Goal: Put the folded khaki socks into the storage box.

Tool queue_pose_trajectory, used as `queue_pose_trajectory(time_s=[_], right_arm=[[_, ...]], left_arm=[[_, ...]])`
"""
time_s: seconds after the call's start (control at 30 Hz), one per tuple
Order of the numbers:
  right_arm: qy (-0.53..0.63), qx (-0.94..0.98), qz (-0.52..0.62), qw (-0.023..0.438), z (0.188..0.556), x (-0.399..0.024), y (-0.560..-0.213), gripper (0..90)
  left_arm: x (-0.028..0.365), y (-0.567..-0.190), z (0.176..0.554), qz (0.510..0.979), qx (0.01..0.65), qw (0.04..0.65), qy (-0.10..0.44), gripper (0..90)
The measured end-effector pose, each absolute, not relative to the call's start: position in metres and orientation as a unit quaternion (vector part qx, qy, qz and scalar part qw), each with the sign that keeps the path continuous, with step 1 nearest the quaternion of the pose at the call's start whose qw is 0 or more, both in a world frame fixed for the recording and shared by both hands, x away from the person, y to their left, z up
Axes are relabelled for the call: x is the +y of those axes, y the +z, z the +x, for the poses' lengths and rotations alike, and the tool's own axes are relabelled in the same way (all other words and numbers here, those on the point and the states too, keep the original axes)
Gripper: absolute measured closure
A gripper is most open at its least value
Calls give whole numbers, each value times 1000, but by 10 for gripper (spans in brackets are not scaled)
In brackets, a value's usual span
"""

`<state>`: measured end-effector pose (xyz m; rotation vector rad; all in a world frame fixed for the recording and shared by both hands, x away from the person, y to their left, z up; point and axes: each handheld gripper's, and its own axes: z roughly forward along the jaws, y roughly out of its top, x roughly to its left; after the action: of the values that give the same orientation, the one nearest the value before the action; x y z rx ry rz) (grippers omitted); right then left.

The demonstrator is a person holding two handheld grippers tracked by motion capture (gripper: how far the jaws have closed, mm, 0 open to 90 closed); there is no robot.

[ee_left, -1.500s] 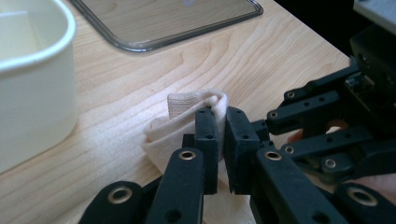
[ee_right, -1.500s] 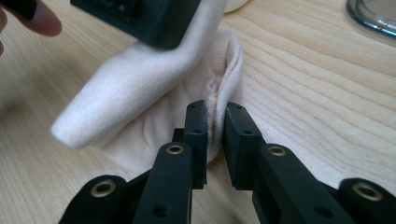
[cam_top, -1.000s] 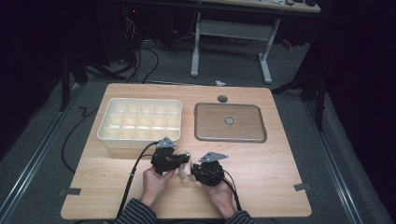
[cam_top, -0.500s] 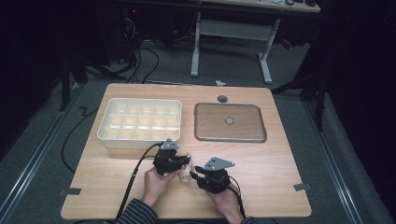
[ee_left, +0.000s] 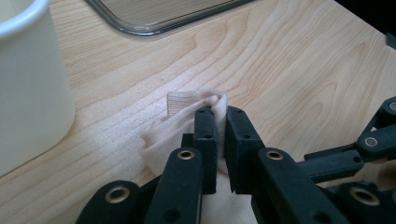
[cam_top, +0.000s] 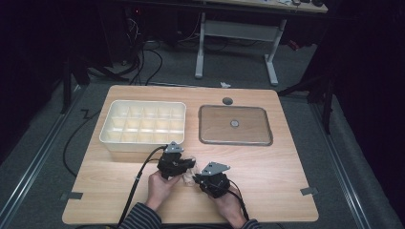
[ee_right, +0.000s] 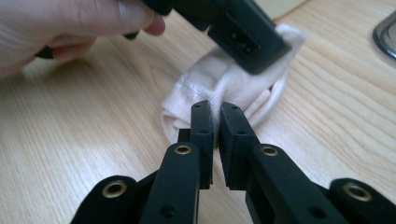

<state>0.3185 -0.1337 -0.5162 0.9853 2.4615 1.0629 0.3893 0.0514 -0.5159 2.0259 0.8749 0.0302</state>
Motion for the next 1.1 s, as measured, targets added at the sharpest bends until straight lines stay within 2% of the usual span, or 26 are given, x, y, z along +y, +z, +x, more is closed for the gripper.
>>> queue_pose_trajectory(time_s=[0.27, 0.4, 0.47, 0.5, 0.53, 0.57, 0.7, 0.93, 1.03, 1.1], right_arm=[[357, 861, 335, 139, 321, -133, -524, 863], [358, 860, 337, 137, 322, -135, -524, 859], [363, 857, 341, 137, 322, -135, -524, 857], [369, 851, 348, 136, 322, -135, -524, 854], [369, 851, 348, 136, 322, -135, -524, 854], [373, 847, 355, 133, 322, -136, -523, 851], [378, 843, 359, 131, 322, -137, -522, 847], [379, 841, 364, 127, 322, -138, -522, 823], [380, 840, 366, 130, 322, -138, -523, 755], [378, 840, 363, 138, 322, -138, -522, 740]], left_arm=[[43, -523, 391, 828, 342, 443, 42, 847], [46, -522, 392, 825, 344, 448, 27, 834], [46, -520, 391, 822, 344, 453, 24, 783], [46, -518, 389, 822, 344, 454, 24, 691], [46, -517, 388, 822, 343, 454, 27, 691], [46, -512, 383, 822, 342, 454, 39, 642], [50, -507, 376, 817, 348, 455, 60, 566], [65, -504, 359, 811, 382, 434, 89, 490], [66, -509, 355, 810, 399, 422, 87, 457], [66, -512, 353, 807, 407, 419, 87, 445]])
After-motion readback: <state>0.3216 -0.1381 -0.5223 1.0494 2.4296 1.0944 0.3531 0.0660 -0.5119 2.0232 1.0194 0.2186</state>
